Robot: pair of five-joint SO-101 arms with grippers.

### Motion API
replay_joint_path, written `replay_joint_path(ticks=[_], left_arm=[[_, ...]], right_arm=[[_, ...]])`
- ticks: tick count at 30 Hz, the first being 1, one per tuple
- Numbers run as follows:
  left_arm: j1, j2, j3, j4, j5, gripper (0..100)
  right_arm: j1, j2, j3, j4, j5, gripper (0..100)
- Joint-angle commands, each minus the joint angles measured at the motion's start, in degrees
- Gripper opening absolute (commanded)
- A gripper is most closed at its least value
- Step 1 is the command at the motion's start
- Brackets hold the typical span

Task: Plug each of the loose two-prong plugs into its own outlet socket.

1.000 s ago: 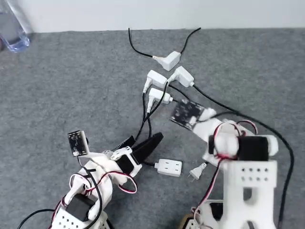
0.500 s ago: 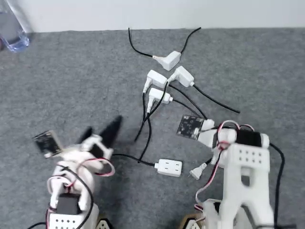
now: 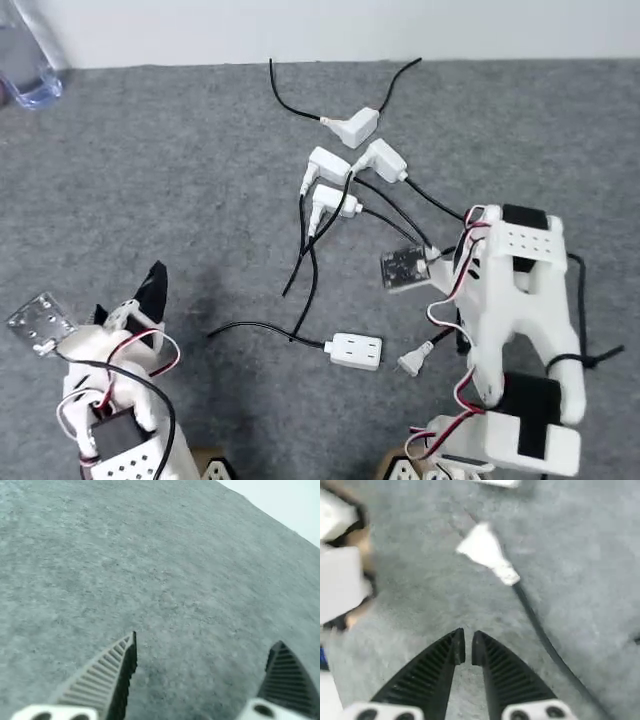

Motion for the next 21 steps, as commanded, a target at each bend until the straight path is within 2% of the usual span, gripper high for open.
replay_joint_path(ticks=[1, 4, 6, 10, 14, 16, 21], left_arm=[[-0.53, -0.44, -0.48, 0.0, -0.44, 39], [-0.53, -0.44, -0.48, 0.0, -0.44, 39], [-0.53, -0.44, -0.48, 0.0, -0.44, 39], [-0.53, -0.44, -0.48, 0.09, -0.44, 39], [-0.44, -0.44, -0.48, 0.18, -0.53, 39], [-0.44, -0.44, -0.48, 0.18, -0.53, 39], [-0.44, -0.44, -0.48, 0.18, -0.53, 39]], right_arm=[[-1.36, 0.4, -2.64, 0.75, 2.64, 18.9], [-4.7, 0.57, 1.32, -3.65, 4.48, 25.2], [-7.69, 0.57, 5.89, -8.13, 6.24, 25.1], [-13.23, 0.57, 13.45, -16.66, 5.01, 25.1], [-13.49, 0.57, 15.12, -18.86, 5.01, 25.0], [-12.53, 0.57, 15.47, -18.68, 5.1, 22.1], [-10.68, 0.48, 17.41, -18.07, 7.38, 7.0]])
